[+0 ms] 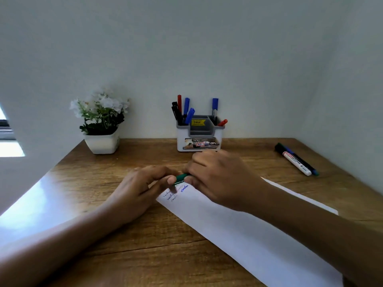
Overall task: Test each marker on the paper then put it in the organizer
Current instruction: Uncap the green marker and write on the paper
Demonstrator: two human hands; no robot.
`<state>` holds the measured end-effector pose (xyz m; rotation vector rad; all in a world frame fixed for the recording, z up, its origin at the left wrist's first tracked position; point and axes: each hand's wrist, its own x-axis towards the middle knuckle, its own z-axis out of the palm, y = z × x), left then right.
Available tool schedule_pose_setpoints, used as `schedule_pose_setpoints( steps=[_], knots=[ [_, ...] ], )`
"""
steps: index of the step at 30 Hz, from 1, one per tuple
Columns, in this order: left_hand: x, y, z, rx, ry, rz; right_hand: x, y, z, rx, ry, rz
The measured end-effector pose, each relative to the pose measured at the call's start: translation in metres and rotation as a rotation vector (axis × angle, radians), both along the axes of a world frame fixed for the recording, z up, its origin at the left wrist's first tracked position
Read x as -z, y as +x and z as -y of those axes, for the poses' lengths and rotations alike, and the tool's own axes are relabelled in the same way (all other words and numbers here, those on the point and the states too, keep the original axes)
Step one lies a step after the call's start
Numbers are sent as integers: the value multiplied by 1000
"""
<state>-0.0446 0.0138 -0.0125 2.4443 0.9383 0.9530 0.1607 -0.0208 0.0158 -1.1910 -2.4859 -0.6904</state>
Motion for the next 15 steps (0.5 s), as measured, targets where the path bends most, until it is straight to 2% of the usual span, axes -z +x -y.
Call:
schedule_pose_setpoints(
  steps=[3,8,15],
  knots=[
    [-1,2,5,32,88,0,3,0,-1,-13,41,-3],
    [0,2,3,-32,237,-47,3,0,0,11,-63,-120],
    [-1,1,3,-51,325,-71,0,7,-4,102,-107,-21]
  ],
)
